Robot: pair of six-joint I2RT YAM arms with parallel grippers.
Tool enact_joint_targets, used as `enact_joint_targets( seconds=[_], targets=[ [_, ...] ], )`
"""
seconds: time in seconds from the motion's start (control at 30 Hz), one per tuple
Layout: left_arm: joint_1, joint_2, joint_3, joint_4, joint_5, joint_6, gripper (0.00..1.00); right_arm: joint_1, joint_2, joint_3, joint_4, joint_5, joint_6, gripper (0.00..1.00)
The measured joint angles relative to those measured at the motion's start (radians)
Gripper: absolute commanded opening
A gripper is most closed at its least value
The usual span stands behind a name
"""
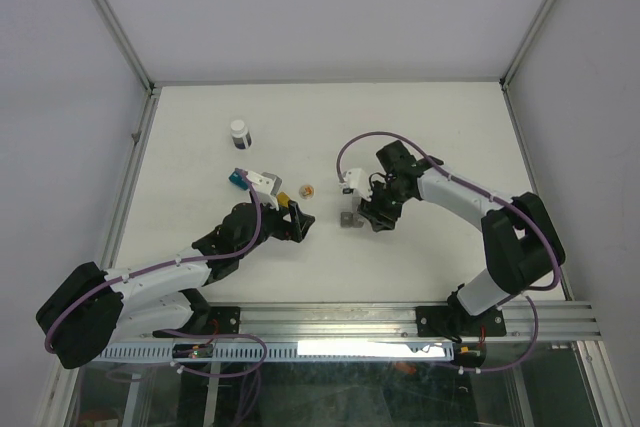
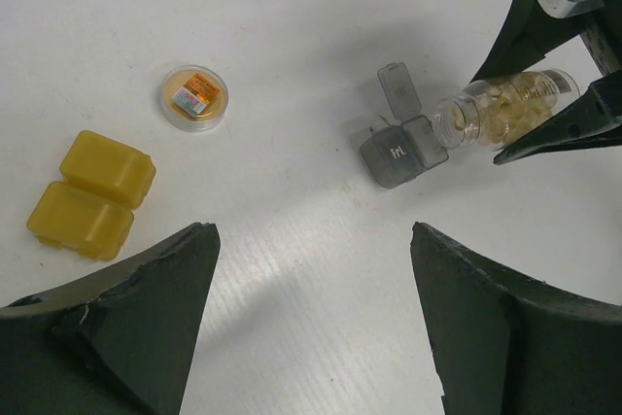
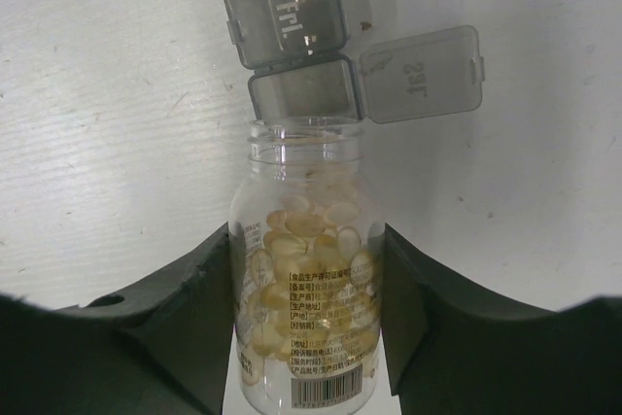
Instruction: Sort the pills into containers
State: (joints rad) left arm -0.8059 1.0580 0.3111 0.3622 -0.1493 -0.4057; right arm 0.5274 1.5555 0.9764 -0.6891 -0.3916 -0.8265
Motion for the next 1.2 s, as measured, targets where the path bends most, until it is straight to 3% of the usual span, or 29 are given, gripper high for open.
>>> enact_joint_targets(
  seconds=[1.2],
  targets=[
    [0.000,0.000,0.000,0.001,0.000,0.000,0.83,0.005,0.020,0.016,-0.011,0.019,0.015,0.00]
  ],
)
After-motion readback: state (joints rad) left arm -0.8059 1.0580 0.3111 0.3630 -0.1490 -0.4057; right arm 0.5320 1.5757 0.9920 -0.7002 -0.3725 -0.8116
